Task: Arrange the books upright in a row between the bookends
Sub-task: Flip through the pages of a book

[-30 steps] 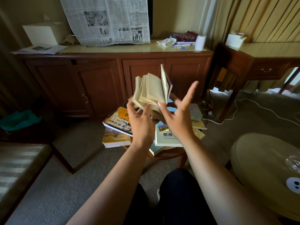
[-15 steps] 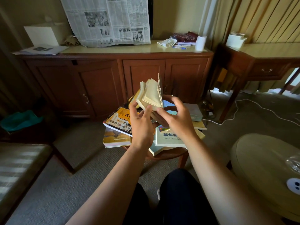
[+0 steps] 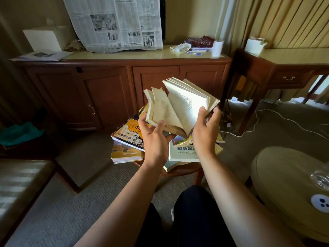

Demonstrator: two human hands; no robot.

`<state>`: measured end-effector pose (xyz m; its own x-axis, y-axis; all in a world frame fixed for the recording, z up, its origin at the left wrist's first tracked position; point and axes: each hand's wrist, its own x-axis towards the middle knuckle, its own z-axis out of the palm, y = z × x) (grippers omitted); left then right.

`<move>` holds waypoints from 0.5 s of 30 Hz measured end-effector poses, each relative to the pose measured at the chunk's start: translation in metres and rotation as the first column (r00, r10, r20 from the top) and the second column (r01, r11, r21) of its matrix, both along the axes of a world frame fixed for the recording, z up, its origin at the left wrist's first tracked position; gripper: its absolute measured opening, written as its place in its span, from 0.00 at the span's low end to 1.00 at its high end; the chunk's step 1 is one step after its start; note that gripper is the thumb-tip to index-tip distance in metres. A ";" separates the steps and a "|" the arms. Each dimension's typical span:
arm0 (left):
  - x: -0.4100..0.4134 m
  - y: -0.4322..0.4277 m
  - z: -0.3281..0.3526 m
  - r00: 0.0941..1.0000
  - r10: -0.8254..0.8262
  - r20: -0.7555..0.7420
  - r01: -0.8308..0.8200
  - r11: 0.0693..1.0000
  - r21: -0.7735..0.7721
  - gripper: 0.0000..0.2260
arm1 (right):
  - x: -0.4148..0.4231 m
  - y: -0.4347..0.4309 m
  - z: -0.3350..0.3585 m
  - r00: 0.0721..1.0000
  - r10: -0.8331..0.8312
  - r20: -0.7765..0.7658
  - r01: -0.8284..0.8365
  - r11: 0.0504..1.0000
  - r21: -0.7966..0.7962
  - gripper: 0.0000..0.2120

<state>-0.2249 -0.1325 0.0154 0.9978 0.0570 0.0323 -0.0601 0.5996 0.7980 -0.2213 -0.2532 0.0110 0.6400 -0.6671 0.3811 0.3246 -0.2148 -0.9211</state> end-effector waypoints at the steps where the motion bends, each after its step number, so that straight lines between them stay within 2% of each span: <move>1: -0.001 0.000 -0.001 1.000 -0.003 0.001 0.003 1.000 -0.003 0.20 | 0.001 -0.003 0.002 1.000 -0.014 -0.018 0.014 0.999 0.039 0.15; 3: -0.002 -0.001 -0.003 1.000 -0.010 0.008 0.010 1.000 0.013 0.20 | 0.002 -0.008 0.006 0.997 -0.038 -0.071 0.043 0.997 0.068 0.12; 7: -0.002 -0.004 -0.004 0.999 -0.029 0.013 0.028 0.998 0.055 0.23 | 0.004 -0.007 0.004 0.987 0.054 -0.151 -0.043 0.997 0.070 0.18; 10: 0.001 -0.007 -0.004 0.999 -0.050 -0.006 0.051 0.997 0.065 0.29 | -0.003 0.002 0.011 0.994 0.050 -0.094 -0.040 0.994 0.099 0.11; 13: 0.000 -0.006 -0.002 0.998 -0.055 -0.009 0.056 0.984 0.170 0.28 | -0.006 0.002 0.014 0.998 0.010 -0.066 0.005 0.975 0.221 0.10; 15: -0.001 -0.005 0.001 0.998 -0.055 -0.014 0.057 0.974 0.221 0.25 | -0.004 -0.005 0.008 0.993 0.094 -0.067 -0.066 0.938 0.339 0.09</move>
<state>-0.2264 -0.1379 0.0160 0.9995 -0.0066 0.0304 -0.0250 0.4103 0.9116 -0.2255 -0.2579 0.0195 0.7160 -0.6924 0.0888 0.2497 0.1352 -0.9588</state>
